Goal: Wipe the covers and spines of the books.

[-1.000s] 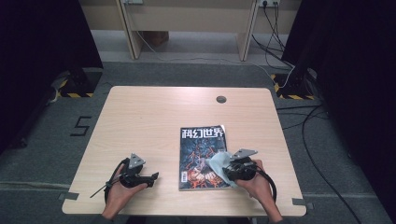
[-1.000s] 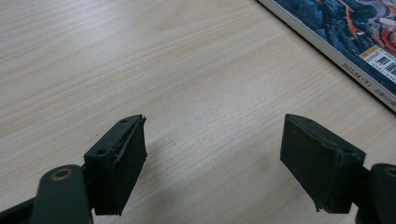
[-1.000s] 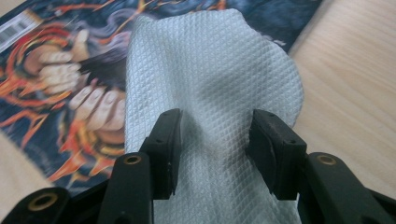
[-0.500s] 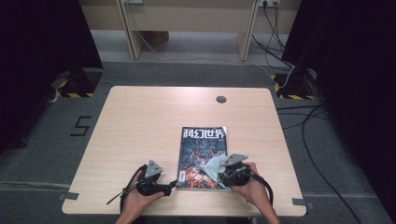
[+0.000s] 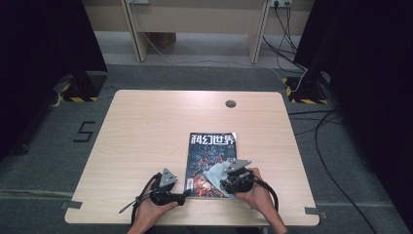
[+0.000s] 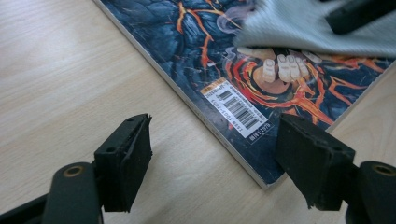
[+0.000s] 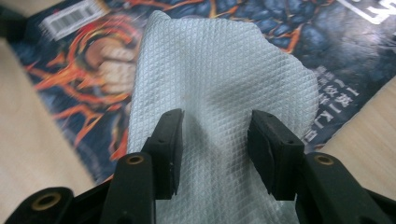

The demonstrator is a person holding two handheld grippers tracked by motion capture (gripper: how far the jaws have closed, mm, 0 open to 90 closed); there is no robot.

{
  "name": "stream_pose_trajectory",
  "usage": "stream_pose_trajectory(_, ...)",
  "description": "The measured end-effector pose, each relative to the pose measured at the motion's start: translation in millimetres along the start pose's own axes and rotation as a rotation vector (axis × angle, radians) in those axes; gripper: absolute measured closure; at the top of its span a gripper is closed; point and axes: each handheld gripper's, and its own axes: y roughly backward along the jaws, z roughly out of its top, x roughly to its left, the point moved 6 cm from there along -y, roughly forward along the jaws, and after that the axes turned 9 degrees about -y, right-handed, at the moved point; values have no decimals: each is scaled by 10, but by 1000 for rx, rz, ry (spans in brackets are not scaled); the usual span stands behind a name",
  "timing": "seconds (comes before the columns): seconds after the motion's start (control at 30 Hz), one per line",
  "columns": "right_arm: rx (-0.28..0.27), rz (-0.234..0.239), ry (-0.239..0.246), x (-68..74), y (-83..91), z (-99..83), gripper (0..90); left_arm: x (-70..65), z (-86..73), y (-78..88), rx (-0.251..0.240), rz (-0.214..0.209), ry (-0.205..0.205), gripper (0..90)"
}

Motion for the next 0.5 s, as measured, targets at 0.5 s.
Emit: stream_pose_trajectory(0.5, -80, -105, -166, -764, -377, 513, 554, 9, -33, -12, -11, -13, 29, 270)
